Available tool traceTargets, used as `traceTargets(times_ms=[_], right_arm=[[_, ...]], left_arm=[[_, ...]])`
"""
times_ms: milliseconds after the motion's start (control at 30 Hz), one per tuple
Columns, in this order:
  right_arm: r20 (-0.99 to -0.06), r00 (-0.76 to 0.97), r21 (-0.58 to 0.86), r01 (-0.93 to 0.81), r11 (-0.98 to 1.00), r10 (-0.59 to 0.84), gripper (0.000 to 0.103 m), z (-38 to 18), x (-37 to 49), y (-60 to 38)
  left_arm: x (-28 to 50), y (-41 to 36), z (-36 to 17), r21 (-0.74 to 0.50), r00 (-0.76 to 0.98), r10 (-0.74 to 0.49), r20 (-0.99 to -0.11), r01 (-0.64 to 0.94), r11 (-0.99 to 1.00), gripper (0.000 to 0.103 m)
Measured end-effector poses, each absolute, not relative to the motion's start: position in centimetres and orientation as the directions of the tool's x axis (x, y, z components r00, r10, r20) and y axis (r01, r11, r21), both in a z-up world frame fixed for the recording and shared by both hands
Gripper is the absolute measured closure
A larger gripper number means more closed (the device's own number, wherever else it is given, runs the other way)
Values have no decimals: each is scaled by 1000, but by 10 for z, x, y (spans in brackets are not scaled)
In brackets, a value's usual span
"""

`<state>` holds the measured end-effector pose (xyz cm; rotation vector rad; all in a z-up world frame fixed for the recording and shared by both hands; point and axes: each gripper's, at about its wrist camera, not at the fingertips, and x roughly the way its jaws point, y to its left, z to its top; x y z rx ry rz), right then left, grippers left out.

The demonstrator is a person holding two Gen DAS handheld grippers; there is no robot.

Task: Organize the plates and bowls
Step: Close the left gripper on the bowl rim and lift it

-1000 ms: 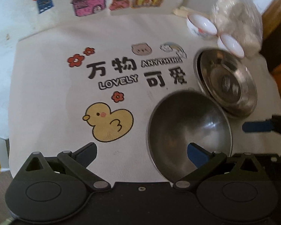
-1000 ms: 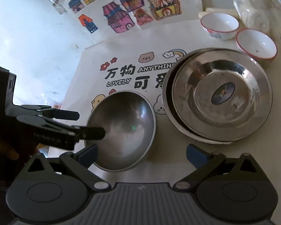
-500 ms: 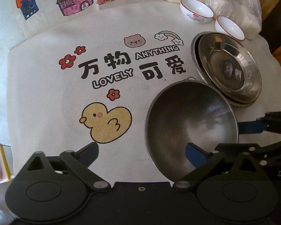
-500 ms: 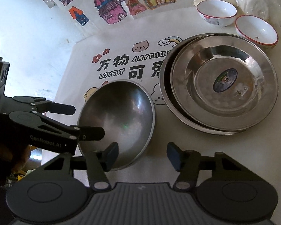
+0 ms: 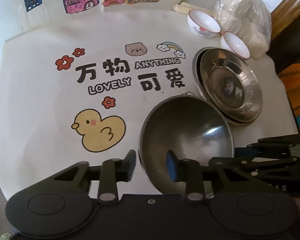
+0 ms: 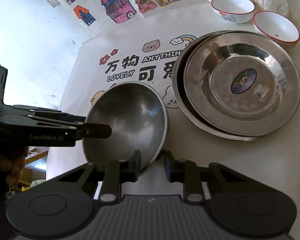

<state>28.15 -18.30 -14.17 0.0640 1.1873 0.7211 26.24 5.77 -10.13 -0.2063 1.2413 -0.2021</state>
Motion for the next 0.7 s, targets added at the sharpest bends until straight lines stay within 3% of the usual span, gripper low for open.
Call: traceTargets(times_ms=[700], right_arm=[[-779,310,364,-486,795,545,76,-103,271,-224]], left_arm=[[269,40,-61,-376,387,-391,-835,116,919,74]])
